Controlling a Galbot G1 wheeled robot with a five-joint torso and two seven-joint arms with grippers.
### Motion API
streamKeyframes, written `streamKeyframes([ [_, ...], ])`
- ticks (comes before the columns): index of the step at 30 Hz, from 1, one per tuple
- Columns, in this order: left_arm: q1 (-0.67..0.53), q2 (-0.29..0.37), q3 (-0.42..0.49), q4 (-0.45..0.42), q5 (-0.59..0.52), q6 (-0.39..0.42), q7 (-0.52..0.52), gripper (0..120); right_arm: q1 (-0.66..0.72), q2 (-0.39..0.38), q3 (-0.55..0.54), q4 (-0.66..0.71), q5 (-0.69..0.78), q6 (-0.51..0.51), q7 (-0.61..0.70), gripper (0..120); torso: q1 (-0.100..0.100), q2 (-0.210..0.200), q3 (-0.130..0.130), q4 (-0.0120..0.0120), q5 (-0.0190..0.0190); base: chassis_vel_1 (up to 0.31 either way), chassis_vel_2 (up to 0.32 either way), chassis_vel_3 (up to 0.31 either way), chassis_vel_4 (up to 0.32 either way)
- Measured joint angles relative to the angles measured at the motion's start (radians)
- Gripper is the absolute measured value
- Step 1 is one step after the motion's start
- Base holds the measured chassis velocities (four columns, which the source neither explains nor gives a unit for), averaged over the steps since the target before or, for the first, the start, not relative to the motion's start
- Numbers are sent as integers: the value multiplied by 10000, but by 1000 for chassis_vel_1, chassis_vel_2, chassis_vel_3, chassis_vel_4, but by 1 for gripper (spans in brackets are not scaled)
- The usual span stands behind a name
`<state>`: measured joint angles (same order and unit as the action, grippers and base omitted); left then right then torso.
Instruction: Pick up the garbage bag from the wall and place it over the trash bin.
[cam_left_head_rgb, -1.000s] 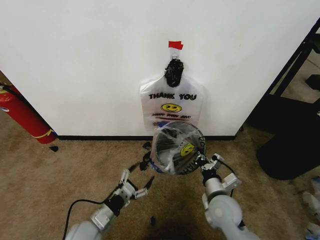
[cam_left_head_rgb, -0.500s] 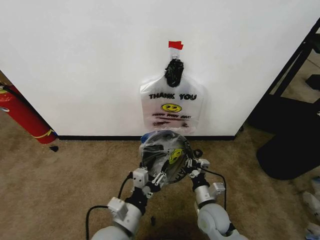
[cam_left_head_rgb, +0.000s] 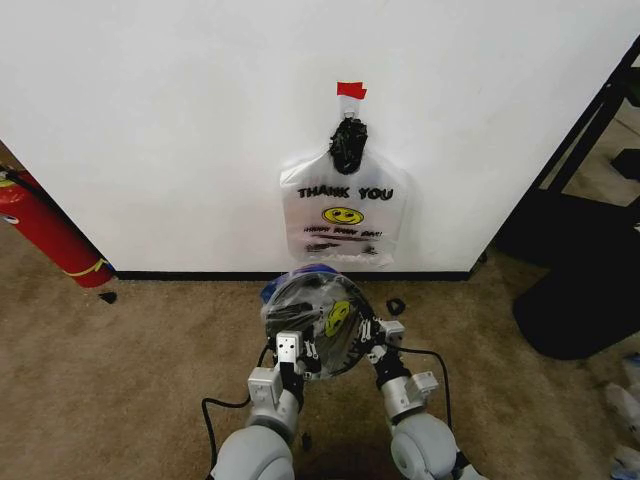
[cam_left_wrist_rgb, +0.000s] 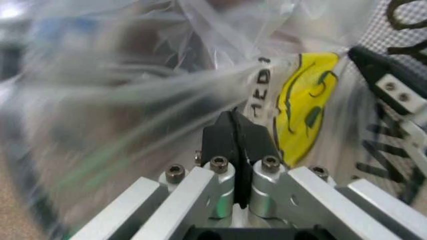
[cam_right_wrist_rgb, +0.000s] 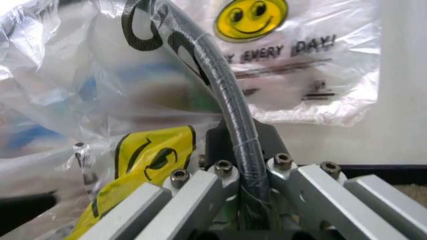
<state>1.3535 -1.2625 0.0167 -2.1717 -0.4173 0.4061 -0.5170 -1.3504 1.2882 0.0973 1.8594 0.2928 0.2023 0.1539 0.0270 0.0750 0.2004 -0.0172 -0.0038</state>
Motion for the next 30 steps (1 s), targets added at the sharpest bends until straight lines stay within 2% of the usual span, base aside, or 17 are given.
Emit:
streamKeyframes([
  [9, -335, -156, -18, 864, 490, 301, -243, 0, -329, -18, -296, 64, -414, 382, -110, 0, 0, 0, 0, 0, -1, 0, 0, 0, 0],
  [19, -610, -311, -194, 1779, 1931, -66, -266, 0, -692, -80, -709, 105, -853, 735, -137, 0, 0, 0, 0, 0, 0, 0, 0, 0, 0],
  [25, -699, -384, -313, 2146, 2433, -279, -230, 0, -828, -107, -855, 221, -791, 758, -131, 0, 0, 0, 0, 0, 0, 0, 0, 0, 0],
  [30, -807, -427, -336, 2489, 2527, -372, -116, 0, -926, -213, -978, 513, -171, 659, -137, 0, 0, 0, 0, 0, 0, 0, 0, 0, 0],
])
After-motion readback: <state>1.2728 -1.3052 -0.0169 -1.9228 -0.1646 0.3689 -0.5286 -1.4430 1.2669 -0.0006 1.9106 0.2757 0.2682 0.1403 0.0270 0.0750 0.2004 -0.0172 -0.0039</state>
